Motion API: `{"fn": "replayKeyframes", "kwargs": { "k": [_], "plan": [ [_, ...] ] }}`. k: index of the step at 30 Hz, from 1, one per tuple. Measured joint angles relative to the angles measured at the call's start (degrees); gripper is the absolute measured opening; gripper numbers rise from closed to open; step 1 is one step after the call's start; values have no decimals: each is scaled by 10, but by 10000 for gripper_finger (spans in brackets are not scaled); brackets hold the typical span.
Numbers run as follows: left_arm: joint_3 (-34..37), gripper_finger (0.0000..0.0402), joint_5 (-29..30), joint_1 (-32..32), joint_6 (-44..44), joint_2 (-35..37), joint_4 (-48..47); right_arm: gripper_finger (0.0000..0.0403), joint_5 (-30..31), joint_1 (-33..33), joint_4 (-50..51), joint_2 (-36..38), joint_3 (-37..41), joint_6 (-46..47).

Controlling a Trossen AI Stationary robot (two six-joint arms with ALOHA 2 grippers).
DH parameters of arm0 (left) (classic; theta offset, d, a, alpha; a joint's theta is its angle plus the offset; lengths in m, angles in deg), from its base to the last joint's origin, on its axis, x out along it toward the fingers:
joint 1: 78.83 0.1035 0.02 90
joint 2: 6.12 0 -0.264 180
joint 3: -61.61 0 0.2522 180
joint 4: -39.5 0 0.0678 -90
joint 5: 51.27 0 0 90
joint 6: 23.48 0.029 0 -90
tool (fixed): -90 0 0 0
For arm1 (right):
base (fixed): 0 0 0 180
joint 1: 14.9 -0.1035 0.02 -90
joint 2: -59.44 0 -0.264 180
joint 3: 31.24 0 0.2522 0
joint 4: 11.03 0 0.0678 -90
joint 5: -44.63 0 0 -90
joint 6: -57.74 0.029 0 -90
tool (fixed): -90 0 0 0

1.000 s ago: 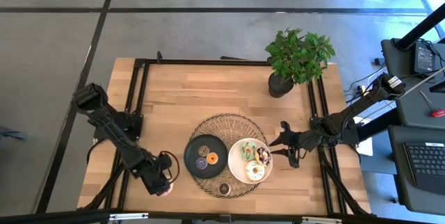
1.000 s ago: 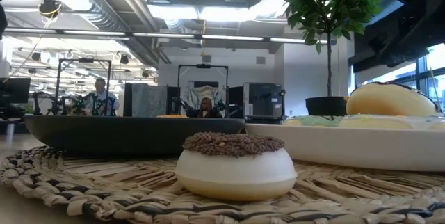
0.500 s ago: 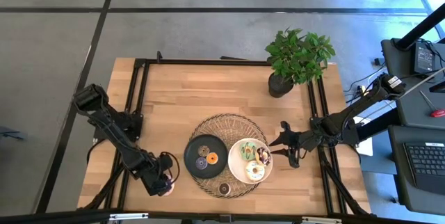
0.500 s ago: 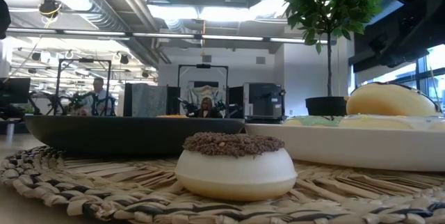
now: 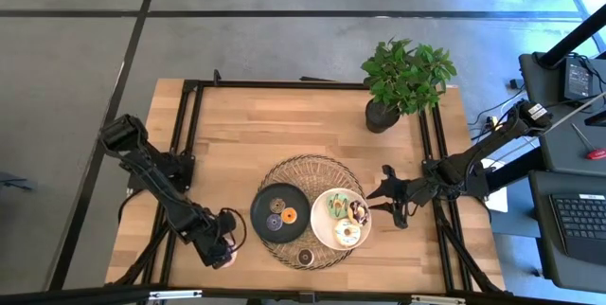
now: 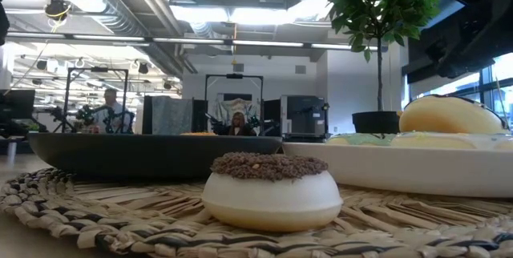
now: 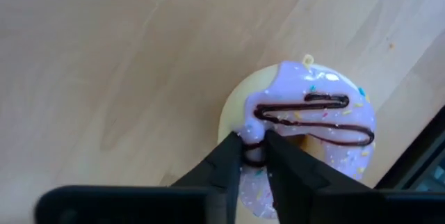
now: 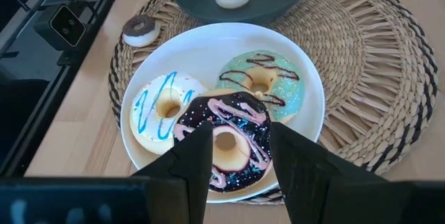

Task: Pick & Place donuts
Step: Put the big purple donut into the white plate

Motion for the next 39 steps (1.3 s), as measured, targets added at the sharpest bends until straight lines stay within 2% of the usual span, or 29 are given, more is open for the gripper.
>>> {"fn": "replayKeyframes", "kwargs": {
  "k": [5,12,17,20,23,26,29,31,35,39],
  "plan": [
    [0,11,-25,0,8,0,2,145,0,0,0,0,0,-1],
    [-35,7,-24,9,34,0,-1,145,0,0,0,0,0,-1],
    [-95,6,4,27,112,0,-22,145,0,0,0,0,0,-1],
    [-145,5,48,39,165,0,-53,145,0,0,0,0,0,-1],
    [-192,6,149,56,257,0,-58,146,0,0,0,0,0,-2],
    [-223,8,251,77,404,1,-28,145,0,0,0,0,0,-2],
    [-229,6,286,108,555,1,50,145,0,0,0,0,0,-2],
    [-229,5,301,131,622,-3,105,145,0,0,0,0,0,-1],
    [-226,5,291,190,718,-25,176,145,0,0,0,0,0,-2],
    [-225,5,184,250,771,-67,218,145,0,0,0,0,0,-2]
  ]
}}
